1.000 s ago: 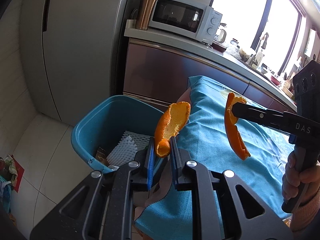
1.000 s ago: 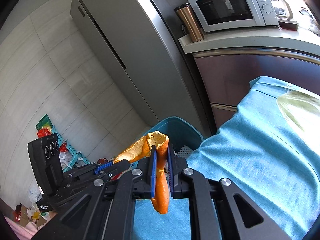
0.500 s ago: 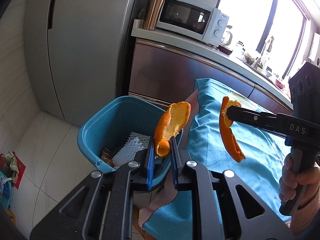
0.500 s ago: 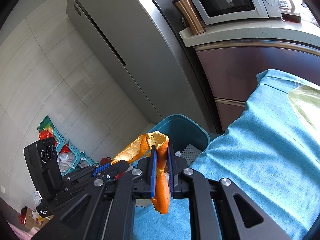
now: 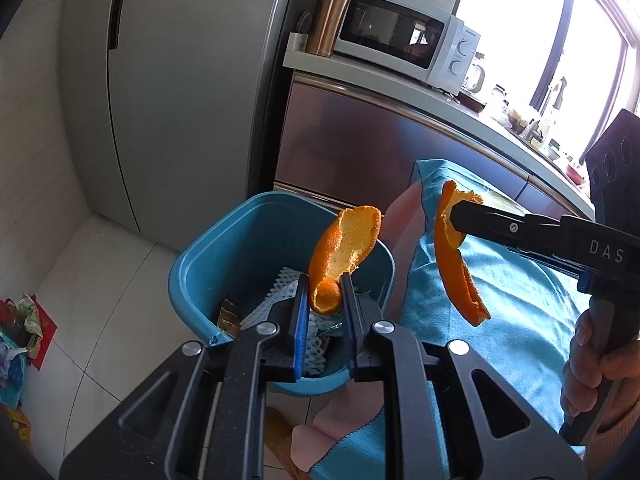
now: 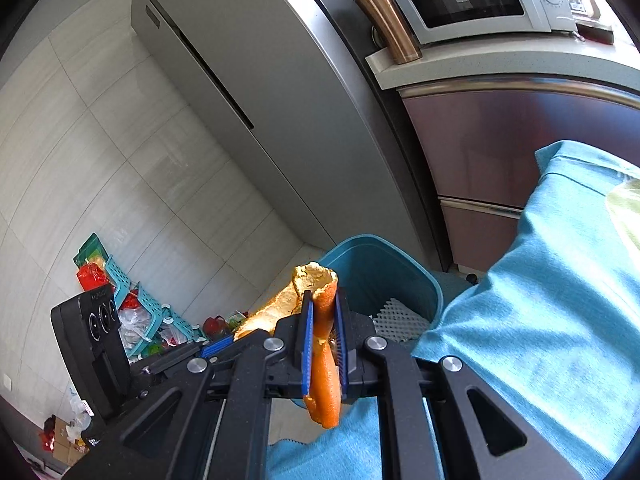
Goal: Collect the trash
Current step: 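Carry the peel with the left tool while the right tool carries its peel over the bin, then open both tools to drop the orange peels into the bin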
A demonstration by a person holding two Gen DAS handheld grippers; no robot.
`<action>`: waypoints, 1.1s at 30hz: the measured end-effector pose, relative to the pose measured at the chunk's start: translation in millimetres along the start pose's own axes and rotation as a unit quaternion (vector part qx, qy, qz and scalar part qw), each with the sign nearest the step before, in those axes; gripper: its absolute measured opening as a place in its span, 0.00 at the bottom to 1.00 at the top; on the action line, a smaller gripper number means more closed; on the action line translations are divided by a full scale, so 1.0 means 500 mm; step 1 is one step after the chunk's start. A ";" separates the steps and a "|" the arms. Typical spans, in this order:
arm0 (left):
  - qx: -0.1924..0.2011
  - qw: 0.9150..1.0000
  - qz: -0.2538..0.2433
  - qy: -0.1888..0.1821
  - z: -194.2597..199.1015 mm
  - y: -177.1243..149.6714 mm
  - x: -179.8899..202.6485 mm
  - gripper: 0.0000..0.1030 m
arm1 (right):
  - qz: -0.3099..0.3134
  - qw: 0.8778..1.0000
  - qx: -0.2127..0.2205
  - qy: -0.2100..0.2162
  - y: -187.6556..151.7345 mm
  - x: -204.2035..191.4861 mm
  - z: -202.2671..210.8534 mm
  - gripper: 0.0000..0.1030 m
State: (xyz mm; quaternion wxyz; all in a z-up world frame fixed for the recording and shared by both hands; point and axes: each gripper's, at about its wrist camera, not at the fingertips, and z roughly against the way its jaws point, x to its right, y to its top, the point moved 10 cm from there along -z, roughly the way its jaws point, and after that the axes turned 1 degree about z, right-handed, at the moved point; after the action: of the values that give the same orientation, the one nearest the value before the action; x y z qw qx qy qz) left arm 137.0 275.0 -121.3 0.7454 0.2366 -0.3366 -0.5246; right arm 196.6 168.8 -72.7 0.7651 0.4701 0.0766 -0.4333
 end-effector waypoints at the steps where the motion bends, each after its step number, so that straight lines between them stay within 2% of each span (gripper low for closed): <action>1: -0.001 1.000 0.001 0.003 -0.005 0.000 -0.004 0.15 | -0.001 1.000 -0.002 0.000 0.004 0.000 -0.009 0.09; 15: -0.022 0.999 0.019 0.027 -0.079 -0.002 -0.053 0.13 | -0.022 0.998 -0.050 -0.011 -0.008 0.016 -0.123 0.09; 24: -0.036 0.999 0.026 0.032 -0.123 0.000 -0.066 0.13 | -0.026 0.996 -0.073 -0.034 -0.025 0.028 -0.166 0.09; 33: -0.047 0.997 0.038 0.038 -0.167 0.006 -0.072 0.15 | -0.042 0.995 -0.076 -0.046 -0.028 0.050 -0.179 0.14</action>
State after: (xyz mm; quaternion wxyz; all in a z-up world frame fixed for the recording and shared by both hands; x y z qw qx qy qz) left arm 193.6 309.7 -183.5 0.7873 0.2077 -0.2922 -0.5016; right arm 227.8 222.0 -143.7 0.7825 0.3860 0.0936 -0.4795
